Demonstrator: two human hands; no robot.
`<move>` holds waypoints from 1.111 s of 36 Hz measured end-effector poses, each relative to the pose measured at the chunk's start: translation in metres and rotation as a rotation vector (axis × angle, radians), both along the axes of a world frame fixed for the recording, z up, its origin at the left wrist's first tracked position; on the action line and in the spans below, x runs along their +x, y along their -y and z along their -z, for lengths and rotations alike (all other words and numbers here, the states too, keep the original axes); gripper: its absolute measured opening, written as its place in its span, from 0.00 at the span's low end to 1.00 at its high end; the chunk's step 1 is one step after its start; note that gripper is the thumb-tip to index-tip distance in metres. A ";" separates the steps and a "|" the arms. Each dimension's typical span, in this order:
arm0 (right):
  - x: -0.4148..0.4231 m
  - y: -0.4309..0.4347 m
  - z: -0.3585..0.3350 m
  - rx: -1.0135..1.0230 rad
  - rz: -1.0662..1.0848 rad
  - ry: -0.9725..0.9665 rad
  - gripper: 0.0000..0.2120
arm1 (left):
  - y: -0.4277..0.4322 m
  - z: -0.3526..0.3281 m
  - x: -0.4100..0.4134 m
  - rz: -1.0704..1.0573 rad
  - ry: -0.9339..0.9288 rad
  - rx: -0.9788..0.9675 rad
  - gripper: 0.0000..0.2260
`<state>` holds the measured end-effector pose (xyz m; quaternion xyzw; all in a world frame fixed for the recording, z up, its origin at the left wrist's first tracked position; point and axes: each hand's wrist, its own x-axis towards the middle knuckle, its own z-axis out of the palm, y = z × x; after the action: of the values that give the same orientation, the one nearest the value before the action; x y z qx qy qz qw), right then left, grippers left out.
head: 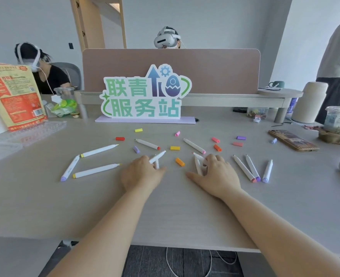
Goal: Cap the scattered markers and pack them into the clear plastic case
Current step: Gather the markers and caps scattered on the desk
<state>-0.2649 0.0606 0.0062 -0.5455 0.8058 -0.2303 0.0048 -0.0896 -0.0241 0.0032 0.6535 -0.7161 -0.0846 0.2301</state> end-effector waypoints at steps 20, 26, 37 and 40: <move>-0.039 -0.030 -0.015 -0.218 0.099 0.089 0.08 | -0.030 -0.008 -0.025 0.264 -0.309 -0.052 0.10; -0.083 -0.054 -0.019 -0.255 0.251 0.190 0.06 | -0.056 -0.018 -0.089 0.395 -0.452 0.056 0.07; -0.131 -0.062 -0.012 -0.077 0.497 0.134 0.20 | -0.057 -0.010 -0.184 0.374 -0.330 0.150 0.18; -0.130 -0.060 -0.012 -0.052 0.486 0.124 0.22 | -0.055 -0.008 -0.192 0.327 -0.211 0.137 0.24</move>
<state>-0.3950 0.1205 0.0178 -0.3207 0.9053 -0.2782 -0.0153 -0.2812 0.0314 0.0115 0.5302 -0.7771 -0.2374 0.2421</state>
